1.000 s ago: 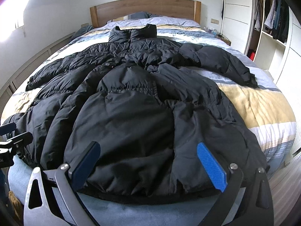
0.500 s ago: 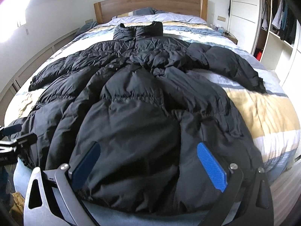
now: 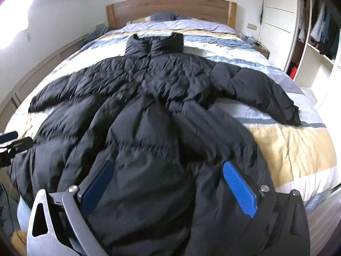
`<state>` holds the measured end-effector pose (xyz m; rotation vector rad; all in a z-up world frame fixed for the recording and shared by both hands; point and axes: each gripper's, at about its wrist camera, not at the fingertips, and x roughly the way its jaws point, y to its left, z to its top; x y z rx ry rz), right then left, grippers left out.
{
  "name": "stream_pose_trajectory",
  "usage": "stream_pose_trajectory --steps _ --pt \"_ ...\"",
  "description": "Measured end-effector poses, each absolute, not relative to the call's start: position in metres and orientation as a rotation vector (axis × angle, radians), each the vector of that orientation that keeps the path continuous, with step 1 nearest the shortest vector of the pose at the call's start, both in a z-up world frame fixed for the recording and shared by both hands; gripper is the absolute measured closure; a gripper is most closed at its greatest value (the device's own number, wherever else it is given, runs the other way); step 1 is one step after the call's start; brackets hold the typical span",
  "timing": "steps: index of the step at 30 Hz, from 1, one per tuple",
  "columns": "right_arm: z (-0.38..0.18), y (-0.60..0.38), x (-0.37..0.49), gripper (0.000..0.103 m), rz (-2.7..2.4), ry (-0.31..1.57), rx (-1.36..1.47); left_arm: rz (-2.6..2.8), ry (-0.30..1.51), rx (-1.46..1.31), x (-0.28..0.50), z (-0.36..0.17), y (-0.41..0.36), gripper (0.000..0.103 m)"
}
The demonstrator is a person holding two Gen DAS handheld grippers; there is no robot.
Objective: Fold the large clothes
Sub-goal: 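Reach the right tool to the nearest sleeve cuff and grasp it, then lift the cuff with the right tool and fold the sleeve across the body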
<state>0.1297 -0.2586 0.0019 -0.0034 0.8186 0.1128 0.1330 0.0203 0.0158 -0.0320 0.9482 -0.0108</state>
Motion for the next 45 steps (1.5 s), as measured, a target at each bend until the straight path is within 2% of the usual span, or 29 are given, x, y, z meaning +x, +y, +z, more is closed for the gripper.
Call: stream_pose_trajectory --steps 8,13,20,32,39,45 --pt "0.025 -0.293 0.193 0.000 0.028 0.774 0.064 -0.006 0.868 -0.004 0.184 0.050 0.012 0.004" --pt "0.015 -0.332 0.238 0.000 -0.037 0.792 0.148 0.015 0.839 0.037 0.212 0.056 0.002 0.004" --pt "-0.026 -0.393 0.286 0.000 -0.137 0.859 0.280 0.028 0.885 0.052 0.243 0.036 -0.007 0.004" --pt "-0.092 -0.490 0.310 0.000 -0.238 0.886 0.604 0.023 0.977 0.076 0.283 -0.007 -0.023 0.004" --pt "-0.125 -0.546 0.307 0.000 -0.230 0.826 0.865 0.039 1.025 0.067 0.290 -0.027 -0.016 0.004" --pt "-0.144 -0.587 0.304 0.001 -0.187 0.697 1.083 0.060 1.066 0.070 0.292 -0.040 -0.010 0.004"
